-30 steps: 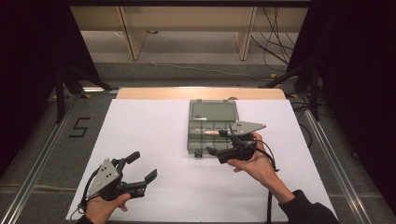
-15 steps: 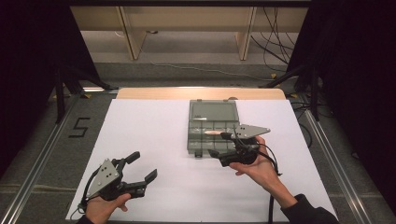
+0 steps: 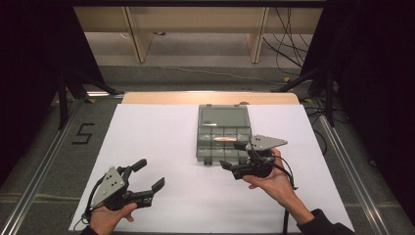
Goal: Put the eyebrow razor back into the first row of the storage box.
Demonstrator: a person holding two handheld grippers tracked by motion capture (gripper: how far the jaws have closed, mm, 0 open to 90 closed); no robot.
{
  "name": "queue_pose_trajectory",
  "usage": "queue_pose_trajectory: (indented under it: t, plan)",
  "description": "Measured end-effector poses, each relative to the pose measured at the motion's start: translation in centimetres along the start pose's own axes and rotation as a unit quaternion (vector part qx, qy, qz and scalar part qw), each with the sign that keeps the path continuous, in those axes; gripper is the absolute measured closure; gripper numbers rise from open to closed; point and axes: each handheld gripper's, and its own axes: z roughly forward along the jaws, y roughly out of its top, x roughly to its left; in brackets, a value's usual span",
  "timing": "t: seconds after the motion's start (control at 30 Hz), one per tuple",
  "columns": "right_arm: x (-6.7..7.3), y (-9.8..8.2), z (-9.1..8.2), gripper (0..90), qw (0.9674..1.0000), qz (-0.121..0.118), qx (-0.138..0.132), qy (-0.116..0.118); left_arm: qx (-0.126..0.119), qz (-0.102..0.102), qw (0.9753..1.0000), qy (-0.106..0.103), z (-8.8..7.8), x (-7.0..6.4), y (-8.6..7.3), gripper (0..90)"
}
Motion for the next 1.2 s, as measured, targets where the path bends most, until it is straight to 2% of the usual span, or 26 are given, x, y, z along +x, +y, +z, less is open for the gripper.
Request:
queue_pose_trajectory:
  t: [0.3, 0.37, 0.4, 0.5, 0.6, 0.63, 0.8, 0.87, 0.9, 0.93, 0.97, 1.1, 1.13, 1.17, 1.2]
  plan:
    - [0.2, -0.5, -0.6, 20.2, 0.9999, 0.005, -0.013, -0.002, 0.0, 0.001, 1.0, 0.0, 0.0, 0.0, 0.0, 16.2]
    - [0.3, -0.6, -0.7, 20.2, 0.9997, 0.005, -0.024, -0.003, -0.001, -0.002, 1.0, 0.0, 0.0, 0.0, 0.0, 16.2]
    - [0.3, -0.7, -0.9, 20.2, 0.9998, 0.008, -0.017, 0.0, -0.001, -0.001, 1.0, 0.0, 0.0, 0.0, 0.0, 16.2]
    - [0.4, -0.9, -1.2, 20.0, 0.9998, 0.009, -0.017, -0.005, -0.001, -0.002, 1.0, 0.001, 0.0, 0.0, 0.0, 16.2]
    - [0.6, -1.1, -1.3, 20.0, 0.9995, 0.011, -0.028, -0.002, -0.001, -0.002, 1.0, 0.0, 0.0, 0.0, 0.0, 16.2]
    - [0.7, -1.1, -1.5, 20.0, 0.9996, 0.014, -0.022, -0.003, -0.001, -0.002, 1.0, 0.0, 0.0, -0.1, 0.0, 16.2]
    - [0.9, -1.6, -1.9, 19.9, 0.9991, 0.018, -0.039, -0.003, -0.001, -0.001, 1.0, 0.0, 0.0, 0.0, 0.0, 16.2]
    - [1.0, -1.8, -2.0, 19.8, 0.9991, 0.023, -0.036, 0.001, -0.001, -0.002, 1.0, 0.0, 0.0, 0.0, 0.0, 16.2]
    - [1.0, -1.9, -2.1, 19.6, 0.9992, 0.018, -0.036, -0.005, -0.001, -0.002, 1.0, 0.0, 0.0, -0.1, 0.0, 16.2]
    - [1.1, -2.0, -2.1, 19.5, 0.9991, 0.025, -0.034, 0.001, -0.001, -0.002, 1.0, 0.0, 0.0, 0.0, 0.0, 16.2]
    - [1.1, -2.0, -2.3, 19.4, 0.9993, 0.022, -0.03, -0.006, -0.001, -0.002, 1.0, 0.0, 0.0, -0.1, 0.0, 16.2]
    - [1.1, -2.3, -2.5, 19.0, 0.9989, 0.028, -0.038, -0.001, -0.001, -0.002, 1.0, 0.0, 0.0, -0.1, 0.0, 16.2]
    - [1.1, -2.3, -2.6, 19.0, 0.999, 0.029, -0.033, -0.003, -0.001, -0.002, 1.0, 0.0, 0.0, -0.1, 0.0, 16.2]
    - [1.1, -2.4, -2.7, 19.0, 0.9992, 0.023, -0.032, -0.008, -0.001, -0.002, 1.0, 0.0, 0.0, -0.1, 0.0, 16.2]
    - [1.2, -2.4, -2.7, 19.0, 0.9991, 0.029, -0.029, -0.002, -0.001, 0.0, 1.0, 0.0, 0.0, -0.1, 0.0, 16.2]
